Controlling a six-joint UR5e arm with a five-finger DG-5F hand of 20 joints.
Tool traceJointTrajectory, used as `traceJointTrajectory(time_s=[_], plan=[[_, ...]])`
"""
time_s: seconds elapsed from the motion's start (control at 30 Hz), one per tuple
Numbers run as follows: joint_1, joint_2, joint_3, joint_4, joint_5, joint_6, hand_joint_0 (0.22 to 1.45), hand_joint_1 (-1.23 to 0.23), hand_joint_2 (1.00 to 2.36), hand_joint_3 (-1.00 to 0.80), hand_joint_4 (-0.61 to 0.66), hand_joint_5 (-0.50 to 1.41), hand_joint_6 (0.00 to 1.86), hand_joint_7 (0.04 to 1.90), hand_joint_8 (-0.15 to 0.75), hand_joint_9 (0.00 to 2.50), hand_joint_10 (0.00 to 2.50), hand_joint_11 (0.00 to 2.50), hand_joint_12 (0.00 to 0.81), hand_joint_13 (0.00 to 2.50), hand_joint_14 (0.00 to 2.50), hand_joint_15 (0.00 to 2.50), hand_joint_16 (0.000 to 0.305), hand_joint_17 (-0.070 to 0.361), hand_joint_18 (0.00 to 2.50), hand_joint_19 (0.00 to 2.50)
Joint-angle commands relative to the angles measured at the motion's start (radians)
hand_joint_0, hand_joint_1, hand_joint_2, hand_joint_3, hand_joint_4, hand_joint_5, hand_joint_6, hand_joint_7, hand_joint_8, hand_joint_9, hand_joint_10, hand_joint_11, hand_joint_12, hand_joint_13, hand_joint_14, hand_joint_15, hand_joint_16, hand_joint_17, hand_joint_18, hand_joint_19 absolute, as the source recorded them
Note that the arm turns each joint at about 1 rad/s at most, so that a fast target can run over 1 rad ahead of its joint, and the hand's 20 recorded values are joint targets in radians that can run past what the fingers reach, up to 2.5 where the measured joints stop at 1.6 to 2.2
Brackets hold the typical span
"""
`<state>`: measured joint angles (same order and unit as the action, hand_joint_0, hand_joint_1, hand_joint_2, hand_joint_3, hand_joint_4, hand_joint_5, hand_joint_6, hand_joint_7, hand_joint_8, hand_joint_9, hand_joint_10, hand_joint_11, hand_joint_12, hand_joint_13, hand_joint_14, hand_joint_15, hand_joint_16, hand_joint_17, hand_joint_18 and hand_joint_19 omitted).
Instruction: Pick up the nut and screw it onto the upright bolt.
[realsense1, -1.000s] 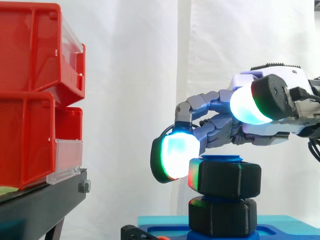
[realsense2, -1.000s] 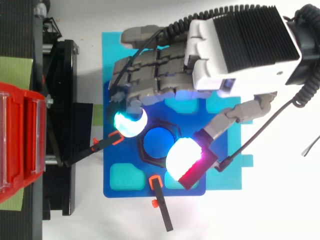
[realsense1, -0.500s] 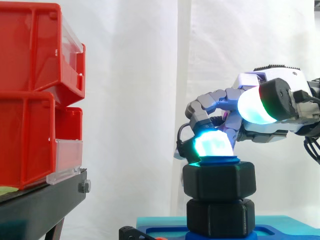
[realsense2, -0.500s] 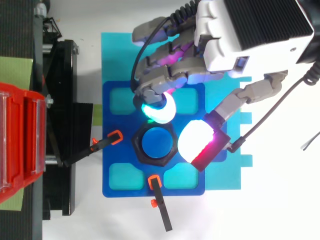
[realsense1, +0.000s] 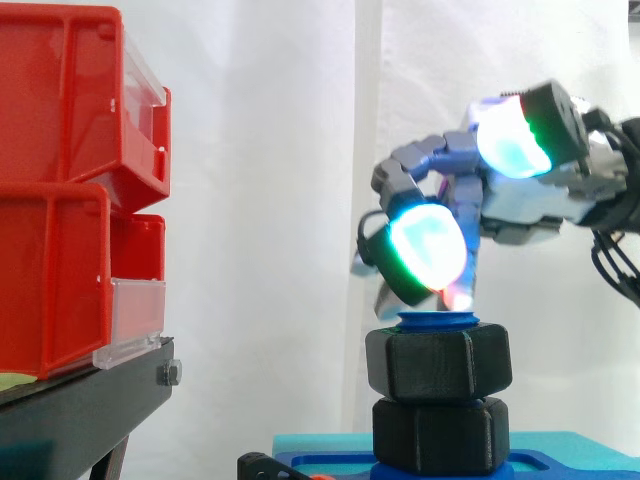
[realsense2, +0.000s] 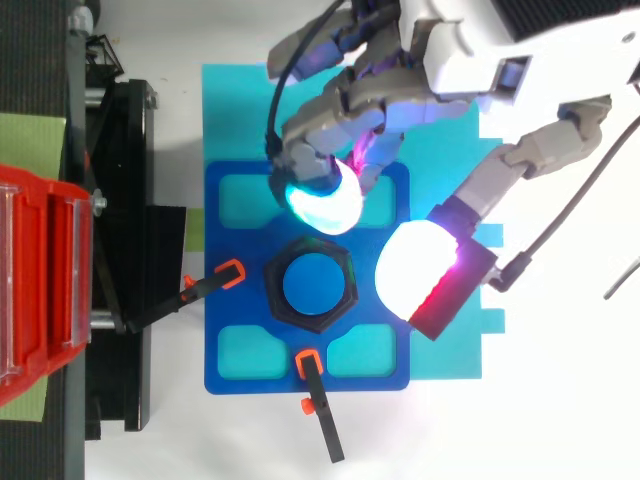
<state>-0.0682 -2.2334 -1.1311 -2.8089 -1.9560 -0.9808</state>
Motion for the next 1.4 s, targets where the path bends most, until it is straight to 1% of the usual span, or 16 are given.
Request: traceJointTrajectory(time_s=[0.0, 0.03, 0.07, 0.17, 0.23, 0.27, 0.3, 0.33, 0.37, 0.47, 0.73, 0.83, 0.9, 1.07, 1.23, 1.37], plan=[[-0.004, 0.000, 0.065, -0.060, -0.012, 0.002, 0.47, -0.31, 1.00, -0.50, 0.20, -0.08, 0.50, 1.03, 0.253, 1.07, 0.00, 0.00, 0.243, 0.76, 0.00, 0.00, 0.021, 0.048, 0.41, 0.00], [-0.004, 0.000, 0.076, -0.070, -0.014, 0.001, 0.47, -0.31, 1.00, -0.50, 0.19, -0.11, 0.50, 0.93, 0.244, 0.88, 0.00, 0.00, 0.264, 0.66, 0.00, 0.00, 0.025, 0.056, 0.29, 0.00], [-0.002, 0.000, 0.082, -0.073, -0.014, 0.001, 0.47, -0.32, 1.00, -0.50, 0.18, -0.11, 0.50, 0.92, 0.245, 0.86, 0.00, 0.00, 0.266, 0.63, 0.00, 0.00, 0.025, 0.056, 0.29, 0.00], [0.002, 0.000, 0.086, -0.072, -0.011, 0.001, 0.45, -0.31, 1.00, -0.50, 0.11, -0.17, 0.50, 0.73, 0.224, 0.54, 0.00, 0.00, 0.299, 0.39, 0.00, 0.00, 0.031, 0.070, 0.02, 0.00], [0.008, -0.002, 0.086, -0.075, -0.004, 0.001, 0.45, -0.30, 1.00, -0.50, 0.09, -0.19, 0.50, 0.68, 0.215, 0.45, 0.00, 0.00, 0.306, 0.31, 0.00, 0.00, 0.033, 0.074, 0.00, 0.00], [0.013, -0.002, 0.085, -0.076, 0.002, 0.001, 0.45, -0.30, 1.00, -0.50, 0.08, -0.20, 0.50, 0.66, 0.210, 0.39, 0.00, 0.00, 0.314, 0.27, 0.00, 0.00, 0.034, 0.076, 0.00, 0.00], [0.021, 0.000, 0.071, -0.080, 0.029, 0.004, 0.45, -0.30, 1.00, -0.50, 0.07, -0.20, 0.50, 0.64, 0.208, 0.36, 0.00, 0.00, 0.315, 0.25, 0.00, 0.00, 0.035, 0.078, 0.00, 0.00], [0.024, 0.000, 0.067, -0.080, 0.040, 0.004, 0.45, -0.30, 1.00, -0.50, 0.07, -0.21, 0.50, 0.63, 0.206, 0.34, 0.00, 0.00, 0.316, 0.22, 0.00, 0.00, 0.035, 0.079, 0.00, 0.00], [0.024, 0.000, 0.067, -0.080, 0.040, 0.004, 0.45, -0.30, 1.00, -0.50, 0.07, -0.21, 0.50, 0.63, 0.207, 0.33, 0.00, 0.00, 0.316, 0.21, 0.00, 0.00, 0.036, 0.080, 0.00, 0.00], [0.048, 0.000, 0.039, -0.080, 0.094, 0.008, 0.45, -0.29, 1.00, -0.50, 0.07, -0.21, 0.50, 0.62, 0.202, 0.30, 0.00, 0.00, 0.321, 0.17, 0.00, 0.00, 0.037, 0.083, 0.00, 0.00], [0.093, 0.000, 0.039, -0.113, 0.111, 0.016, 0.45, -0.29, 1.00, -0.50, 0.08, -0.21, 0.50, 0.63, 0.202, 0.28, 0.00, 0.00, 0.323, 0.15, 0.00, 0.00, 0.037, 0.084, 0.00, 0.00], [0.107, -0.002, 0.039, -0.133, 0.131, 0.014, 0.45, -0.29, 1.00, -0.50, 0.08, -0.21, 0.50, 0.63, 0.203, 0.28, 0.00, 0.00, 0.323, 0.15, 0.00, 0.00, 0.038, 0.084, 0.00, 0.00], [0.108, -0.002, 0.037, -0.138, 0.135, 0.013, 0.45, -0.29, 1.00, -0.50, 0.09, -0.21, 0.50, 0.64, 0.203, 0.28, 0.00, 0.00, 0.323, 0.15, 0.00, 0.00, 0.037, 0.084, 0.00, 0.00], [0.125, -0.002, 0.037, -0.147, 0.155, 0.010, 0.45, -0.30, 1.00, -0.50, 0.10, -0.20, 0.50, 0.65, 0.209, 0.29, 0.00, 0.00, 0.323, 0.15, 0.00, 0.00, 0.037, 0.084, 0.00, 0.00], [0.131, -0.002, 0.037, -0.156, 0.181, -0.021, 0.45, -0.30, 1.00, -0.50, 0.10, -0.20, 0.50, 0.66, 0.210, 0.30, 0.00, 0.00, 0.321, 0.15, 0.00, 0.00, 0.037, 0.084, 0.00, 0.00], [0.133, -0.002, 0.037, -0.153, 0.190, -0.047, 0.46, -0.30, 1.00, -0.50, 0.10, -0.20, 0.50, 0.66, 0.210, 0.30, 0.00, 0.00, 0.321, 0.15, 0.00, 0.00, 0.037, 0.084, 0.00, 0.00]])
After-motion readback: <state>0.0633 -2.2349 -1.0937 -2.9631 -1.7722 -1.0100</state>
